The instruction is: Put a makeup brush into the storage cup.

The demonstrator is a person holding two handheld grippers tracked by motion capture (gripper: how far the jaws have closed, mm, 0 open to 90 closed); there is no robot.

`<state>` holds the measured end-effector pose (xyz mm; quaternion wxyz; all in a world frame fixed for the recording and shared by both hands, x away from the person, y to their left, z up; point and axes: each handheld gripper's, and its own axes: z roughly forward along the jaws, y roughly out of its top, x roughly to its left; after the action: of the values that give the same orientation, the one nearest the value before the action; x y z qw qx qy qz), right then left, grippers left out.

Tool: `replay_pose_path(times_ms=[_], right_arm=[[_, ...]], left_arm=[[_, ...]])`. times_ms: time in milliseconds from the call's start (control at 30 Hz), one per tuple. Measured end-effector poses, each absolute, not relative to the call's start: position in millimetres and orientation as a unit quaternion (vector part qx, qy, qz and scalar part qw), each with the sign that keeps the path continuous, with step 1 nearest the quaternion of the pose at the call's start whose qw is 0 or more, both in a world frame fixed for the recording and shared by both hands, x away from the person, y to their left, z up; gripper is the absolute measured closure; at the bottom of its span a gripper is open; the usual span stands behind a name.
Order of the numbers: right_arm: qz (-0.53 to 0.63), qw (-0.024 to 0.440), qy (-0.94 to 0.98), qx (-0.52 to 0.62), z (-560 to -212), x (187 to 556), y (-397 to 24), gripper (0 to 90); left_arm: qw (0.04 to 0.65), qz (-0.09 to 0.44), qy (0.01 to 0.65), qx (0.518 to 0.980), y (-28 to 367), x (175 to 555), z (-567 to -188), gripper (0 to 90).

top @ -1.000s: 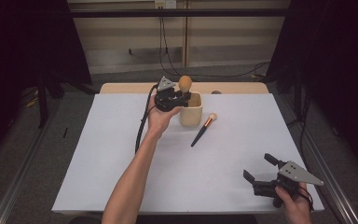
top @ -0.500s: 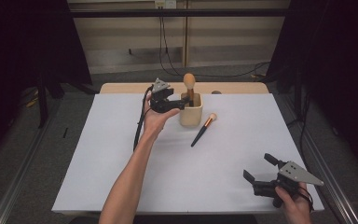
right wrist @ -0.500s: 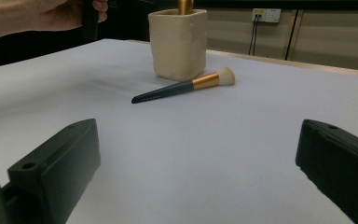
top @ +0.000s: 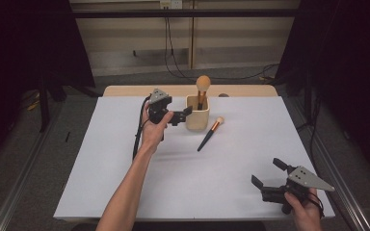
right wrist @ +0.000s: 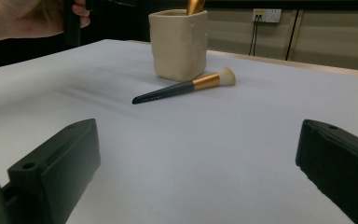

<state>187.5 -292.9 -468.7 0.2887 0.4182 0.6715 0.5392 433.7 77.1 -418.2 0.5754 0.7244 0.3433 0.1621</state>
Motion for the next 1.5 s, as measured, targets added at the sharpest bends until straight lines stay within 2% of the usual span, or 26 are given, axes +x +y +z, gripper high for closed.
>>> replay_pose_path(times_ms=[233, 333, 400, 600, 1067, 1233, 1267, 1300, 1500], right_arm=[[0.539, 0.290, 0.673, 0.415, -468, 187, -292, 0.0], [0.539, 0.289, 0.674, 0.415, -468, 188, -292, 0.0], [0.539, 0.290, 0.673, 0.415, -468, 187, -292, 0.0], [0.538, 0.288, 0.673, 0.416, -469, 188, -292, 0.0], [0.539, 0.291, 0.672, 0.416, -468, 187, -291, 0.0], [0.538, 0.291, 0.672, 0.417, -468, 188, -292, 0.0], [0.539, 0.291, 0.672, 0.418, -468, 188, -292, 0.0], [0.538, 0.291, 0.672, 0.417, -468, 188, -291, 0.0], [0.538, 0.288, 0.669, 0.424, -469, 190, -289, 0.0]], left_arm=[[0.575, 0.169, 0.336, 0.727, 91, 415, -417, 3.1], [0.586, 0.149, 0.338, 0.721, 101, 411, -417, 3.7], [0.575, 0.171, 0.337, 0.726, 108, 407, -416, 3.8], [0.583, 0.161, 0.340, 0.720, 130, 393, -422, 3.5], [0.550, 0.202, 0.325, 0.742, 171, 351, -426, 2.6], [0.560, 0.204, 0.335, 0.730, 185, 340, -425, 2.6], [0.561, 0.232, 0.337, 0.719, 192, 333, -424, 2.6], [0.562, 0.235, 0.339, 0.717, 195, 330, -424, 2.6], [0.568, 0.231, 0.336, 0.715, 211, 312, -427, 2.4]])
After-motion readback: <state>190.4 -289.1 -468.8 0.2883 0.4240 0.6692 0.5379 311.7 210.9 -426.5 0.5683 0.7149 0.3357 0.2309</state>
